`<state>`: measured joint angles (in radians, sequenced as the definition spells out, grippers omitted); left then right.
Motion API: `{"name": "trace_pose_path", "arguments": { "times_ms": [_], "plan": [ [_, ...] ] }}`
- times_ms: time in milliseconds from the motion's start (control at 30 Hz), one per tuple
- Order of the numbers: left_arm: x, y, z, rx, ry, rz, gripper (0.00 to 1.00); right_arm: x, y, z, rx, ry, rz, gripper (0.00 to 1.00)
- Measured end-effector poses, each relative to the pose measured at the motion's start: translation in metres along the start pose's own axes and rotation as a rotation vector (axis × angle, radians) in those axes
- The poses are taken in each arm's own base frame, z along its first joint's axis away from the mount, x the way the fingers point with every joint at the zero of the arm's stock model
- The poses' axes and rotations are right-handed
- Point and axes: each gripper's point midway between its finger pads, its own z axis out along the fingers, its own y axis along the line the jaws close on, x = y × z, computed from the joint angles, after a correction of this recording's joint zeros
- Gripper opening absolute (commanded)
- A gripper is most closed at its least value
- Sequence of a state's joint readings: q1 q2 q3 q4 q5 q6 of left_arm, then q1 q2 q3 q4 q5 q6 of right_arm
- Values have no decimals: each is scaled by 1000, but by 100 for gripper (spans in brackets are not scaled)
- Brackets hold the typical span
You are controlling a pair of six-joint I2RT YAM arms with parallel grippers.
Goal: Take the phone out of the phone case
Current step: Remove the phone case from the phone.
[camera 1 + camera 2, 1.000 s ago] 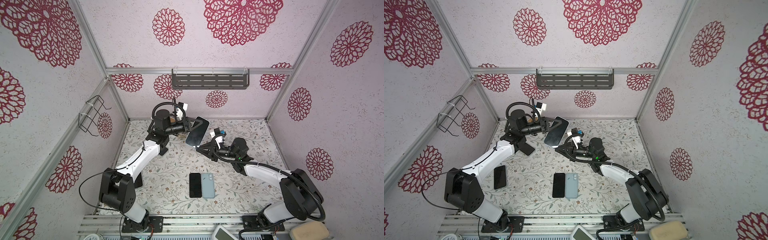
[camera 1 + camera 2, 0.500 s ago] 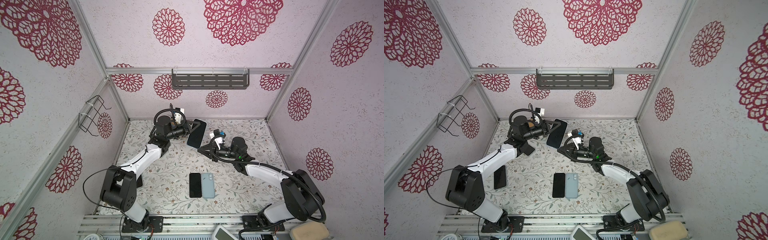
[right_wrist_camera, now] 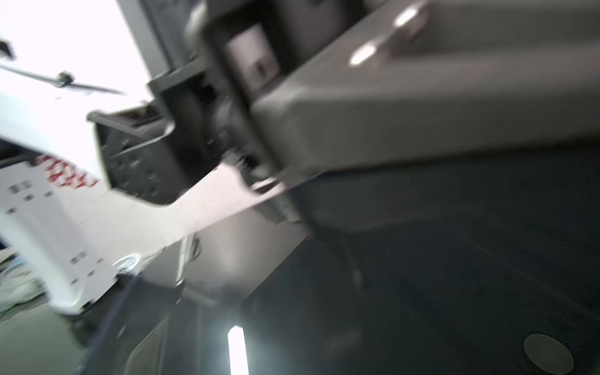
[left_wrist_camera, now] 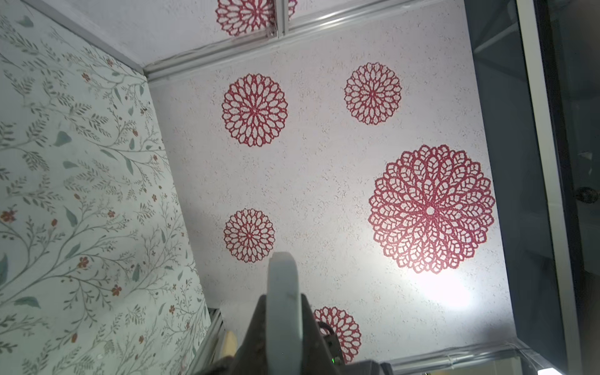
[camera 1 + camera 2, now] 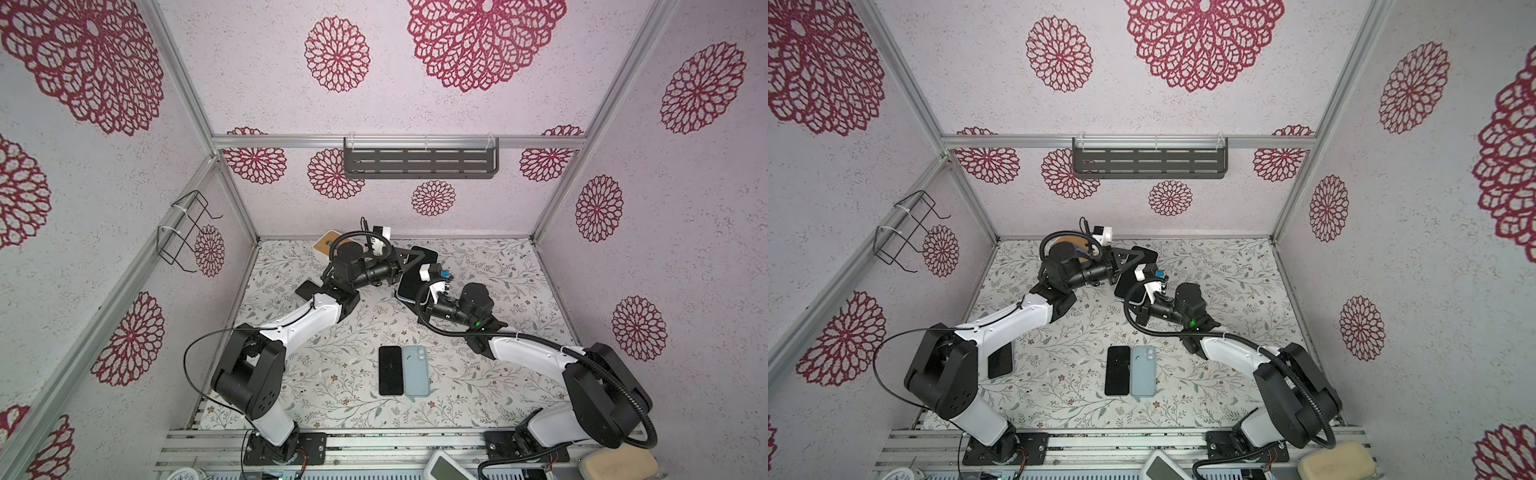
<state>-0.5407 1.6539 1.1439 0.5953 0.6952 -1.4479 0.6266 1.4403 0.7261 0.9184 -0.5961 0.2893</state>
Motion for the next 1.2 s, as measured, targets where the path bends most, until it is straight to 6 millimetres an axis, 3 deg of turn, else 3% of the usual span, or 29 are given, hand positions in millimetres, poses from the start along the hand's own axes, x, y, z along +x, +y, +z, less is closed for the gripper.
{"name": "trace_pose_path", "arguments": {
  "times_ms": [100,167,333,467,500,633,767,1200],
  "plan": [
    [10,3,-5,0,44,-16,0,3,-2,-12,45,-17,-2,4],
    [11,3,-9,-2,57,-18,0,3,2,-21,52,-23,-3,18],
    [-11,-1,-32,-19,24,5,0,-16,18,-43,37,-83,-34,49],
    [-23,-14,-46,-46,14,72,0,-24,27,-49,-4,-93,4,97],
    [-24,-18,-46,-53,18,94,0,-25,29,-49,-19,-91,24,99],
    [-18,-33,-45,-49,52,165,0,-29,36,-41,-94,-86,121,98],
    [-15,-32,-44,-56,70,191,0,-29,39,-34,-159,-82,211,93],
    [-12,-30,-44,-60,83,200,0,-22,53,-22,-261,-61,317,60]
  ]
}}
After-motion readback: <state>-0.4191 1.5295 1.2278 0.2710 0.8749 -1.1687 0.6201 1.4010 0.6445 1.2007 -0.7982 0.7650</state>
